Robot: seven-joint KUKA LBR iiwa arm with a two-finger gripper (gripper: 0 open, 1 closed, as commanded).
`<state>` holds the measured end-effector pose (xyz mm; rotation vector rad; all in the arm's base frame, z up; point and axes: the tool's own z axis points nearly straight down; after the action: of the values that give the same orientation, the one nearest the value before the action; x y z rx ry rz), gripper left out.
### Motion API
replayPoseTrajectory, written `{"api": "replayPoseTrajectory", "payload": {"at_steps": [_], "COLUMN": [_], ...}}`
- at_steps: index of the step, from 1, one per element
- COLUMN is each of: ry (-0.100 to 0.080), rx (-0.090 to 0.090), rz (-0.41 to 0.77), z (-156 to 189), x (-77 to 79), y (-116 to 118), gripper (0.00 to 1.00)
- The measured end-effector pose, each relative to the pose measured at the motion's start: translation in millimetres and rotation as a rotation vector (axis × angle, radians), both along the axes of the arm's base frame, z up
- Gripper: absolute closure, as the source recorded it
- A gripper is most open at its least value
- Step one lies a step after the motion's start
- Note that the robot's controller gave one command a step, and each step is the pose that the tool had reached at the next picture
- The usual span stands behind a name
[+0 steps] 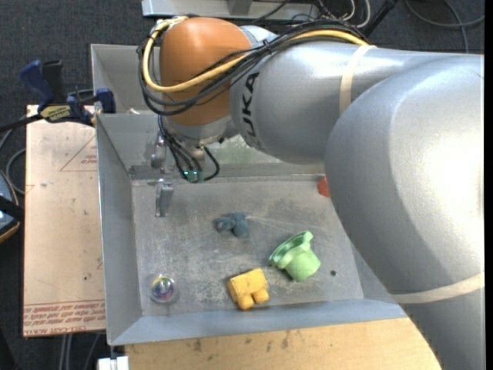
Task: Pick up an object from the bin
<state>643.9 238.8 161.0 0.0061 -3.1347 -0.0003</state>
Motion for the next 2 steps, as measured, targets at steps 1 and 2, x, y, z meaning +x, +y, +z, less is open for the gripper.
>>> {"api": "replayPoseTrajectory", "payload": {"at_steps": [1, 2], "ry": [0.000, -0.021], "rx": [0.002, 0.007], "rz": [0.413, 0.601], "z": [-60.8, -83.9], "x": [-58.0, -85.7], "y": [-10.0, -99.3], "gripper": [0.00, 0.00]}}
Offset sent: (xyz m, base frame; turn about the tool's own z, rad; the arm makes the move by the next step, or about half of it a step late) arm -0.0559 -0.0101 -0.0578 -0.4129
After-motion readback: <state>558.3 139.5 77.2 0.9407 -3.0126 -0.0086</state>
